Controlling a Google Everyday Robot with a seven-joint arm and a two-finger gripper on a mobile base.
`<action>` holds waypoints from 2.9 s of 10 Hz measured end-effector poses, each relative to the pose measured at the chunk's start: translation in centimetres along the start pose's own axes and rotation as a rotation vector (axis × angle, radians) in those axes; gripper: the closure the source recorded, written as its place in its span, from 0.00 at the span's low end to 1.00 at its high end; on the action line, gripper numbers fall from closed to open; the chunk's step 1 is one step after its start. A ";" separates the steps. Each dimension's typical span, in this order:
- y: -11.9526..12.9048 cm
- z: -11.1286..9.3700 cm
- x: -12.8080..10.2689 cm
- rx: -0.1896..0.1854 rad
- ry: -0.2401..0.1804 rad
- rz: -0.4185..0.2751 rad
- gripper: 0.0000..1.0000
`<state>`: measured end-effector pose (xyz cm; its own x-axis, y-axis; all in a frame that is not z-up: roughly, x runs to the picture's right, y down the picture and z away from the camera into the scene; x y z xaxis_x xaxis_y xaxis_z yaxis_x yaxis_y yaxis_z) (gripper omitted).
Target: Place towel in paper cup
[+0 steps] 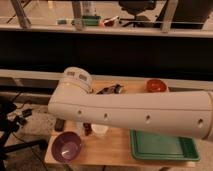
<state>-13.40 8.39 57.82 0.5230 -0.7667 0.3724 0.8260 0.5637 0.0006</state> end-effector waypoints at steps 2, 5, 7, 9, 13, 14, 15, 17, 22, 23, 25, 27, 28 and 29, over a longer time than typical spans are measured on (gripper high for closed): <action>0.6 -0.8 2.2 -0.009 -0.108 0.082 1.00; 2.1 -4.6 7.0 -0.019 -0.227 0.199 1.00; 3.7 -6.0 9.3 -0.031 -0.269 0.271 1.00; 4.5 -5.7 9.3 -0.036 -0.322 0.312 1.00; 5.6 -5.4 7.4 -0.041 -0.400 0.344 1.00; 5.7 -5.4 7.1 -0.040 -0.413 0.346 1.00; 5.9 -5.5 6.9 -0.039 -0.422 0.350 1.00; 5.9 -5.7 6.7 -0.037 -0.432 0.354 1.00; 6.4 -6.6 6.6 -0.022 -0.494 0.388 1.00; 6.4 -6.7 6.5 -0.019 -0.503 0.391 1.00; 6.5 -7.0 6.2 -0.013 -0.515 0.393 1.00; 6.4 -7.1 6.0 -0.008 -0.522 0.393 1.00; 6.2 -7.2 5.9 -0.005 -0.525 0.390 1.00; 6.1 -7.1 5.8 -0.004 -0.528 0.388 1.00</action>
<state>-3.80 5.18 53.36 0.6105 -0.2529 0.7506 0.5990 0.7674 -0.2286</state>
